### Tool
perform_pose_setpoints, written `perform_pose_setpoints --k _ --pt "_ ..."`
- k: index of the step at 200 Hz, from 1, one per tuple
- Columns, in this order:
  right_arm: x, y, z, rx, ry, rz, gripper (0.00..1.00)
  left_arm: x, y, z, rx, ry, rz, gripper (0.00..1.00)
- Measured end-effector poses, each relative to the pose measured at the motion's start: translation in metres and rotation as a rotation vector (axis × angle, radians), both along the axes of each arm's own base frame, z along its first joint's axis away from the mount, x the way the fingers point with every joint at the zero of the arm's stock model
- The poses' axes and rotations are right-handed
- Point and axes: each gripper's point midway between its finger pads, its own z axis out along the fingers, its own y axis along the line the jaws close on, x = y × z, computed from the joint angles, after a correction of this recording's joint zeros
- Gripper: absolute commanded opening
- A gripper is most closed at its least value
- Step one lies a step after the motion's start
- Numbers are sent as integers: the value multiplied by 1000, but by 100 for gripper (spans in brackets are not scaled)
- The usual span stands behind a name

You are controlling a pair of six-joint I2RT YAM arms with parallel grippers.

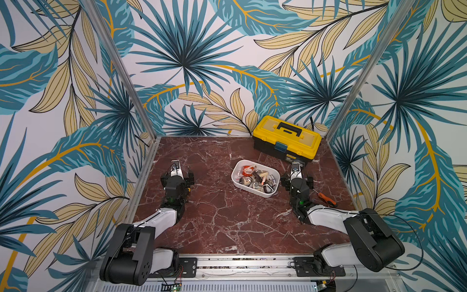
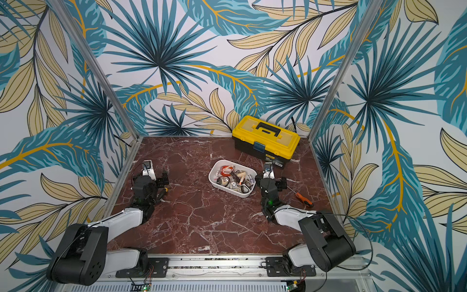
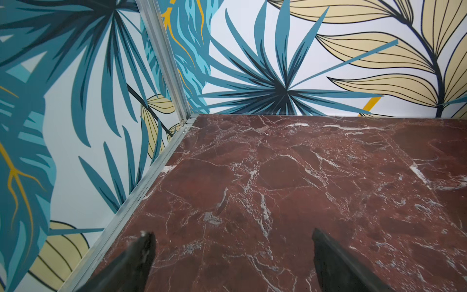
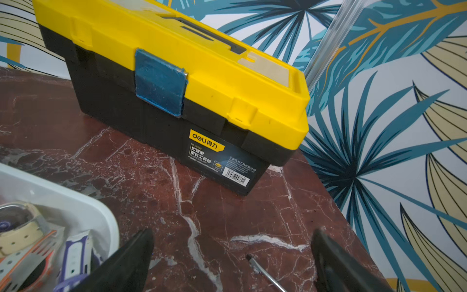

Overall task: Put the watch into the storage box
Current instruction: Reset both arms

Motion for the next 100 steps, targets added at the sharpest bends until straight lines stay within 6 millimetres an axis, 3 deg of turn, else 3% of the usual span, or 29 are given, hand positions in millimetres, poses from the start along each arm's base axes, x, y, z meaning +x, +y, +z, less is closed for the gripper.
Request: perform_pose_setpoints --k 27,64,100 --pt "-1 1 22 33 -76 24 100 -3 -1 -15 0 -33 -21 100" --pt "-6 3 42 112 -135 69 100 -11 -7 -69 10 37 -63 100" --pt "-14 1 35 133 -114 78 100 -5 -15 -44 12 -61 -118 100"
